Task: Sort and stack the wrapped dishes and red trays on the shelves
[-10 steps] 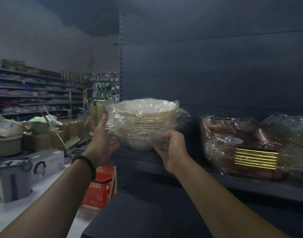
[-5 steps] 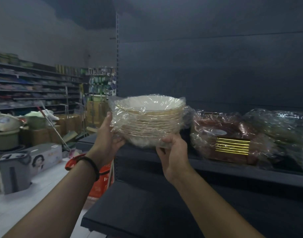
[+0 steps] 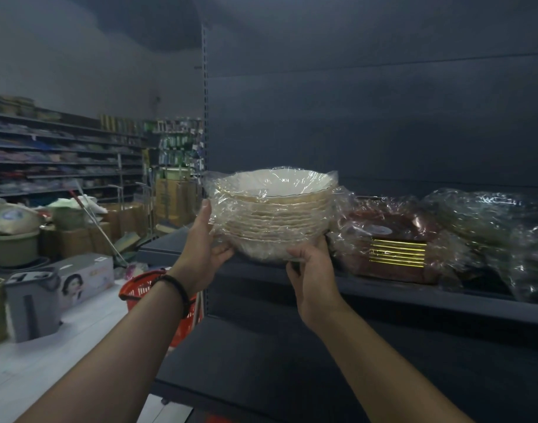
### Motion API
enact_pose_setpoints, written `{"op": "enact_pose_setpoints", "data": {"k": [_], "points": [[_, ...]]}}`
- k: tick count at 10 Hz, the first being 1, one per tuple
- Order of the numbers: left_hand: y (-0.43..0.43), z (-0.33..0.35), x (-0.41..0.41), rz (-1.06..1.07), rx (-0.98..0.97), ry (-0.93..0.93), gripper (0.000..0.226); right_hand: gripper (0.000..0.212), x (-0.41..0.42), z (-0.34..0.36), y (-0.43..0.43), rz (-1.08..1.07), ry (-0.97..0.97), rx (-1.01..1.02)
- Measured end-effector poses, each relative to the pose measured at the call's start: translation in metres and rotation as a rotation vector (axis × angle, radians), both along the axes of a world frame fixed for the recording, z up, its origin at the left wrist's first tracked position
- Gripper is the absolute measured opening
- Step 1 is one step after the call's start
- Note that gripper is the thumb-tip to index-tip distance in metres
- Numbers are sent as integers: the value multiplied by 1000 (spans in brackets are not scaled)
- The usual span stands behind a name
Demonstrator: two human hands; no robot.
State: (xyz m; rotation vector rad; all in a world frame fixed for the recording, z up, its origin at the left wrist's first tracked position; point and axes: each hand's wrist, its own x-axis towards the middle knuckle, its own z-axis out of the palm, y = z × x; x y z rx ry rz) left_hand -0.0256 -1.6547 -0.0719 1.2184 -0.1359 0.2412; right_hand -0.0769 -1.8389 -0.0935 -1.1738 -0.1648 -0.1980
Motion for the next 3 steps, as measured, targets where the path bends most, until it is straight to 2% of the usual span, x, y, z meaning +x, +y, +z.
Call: {"op": "enact_pose_setpoints", "data": {"k": [1, 2, 3], "points": [[5, 0, -7, -22, 75, 45, 57, 81, -2, 0, -7, -43, -47, -151], [7, 8, -19, 23, 178, 83, 65, 63, -11, -6, -20, -91, -34, -366], [5, -2, -40, 203, 294, 69, 38, 27, -29, -5, -35, 20, 43, -391]]}}
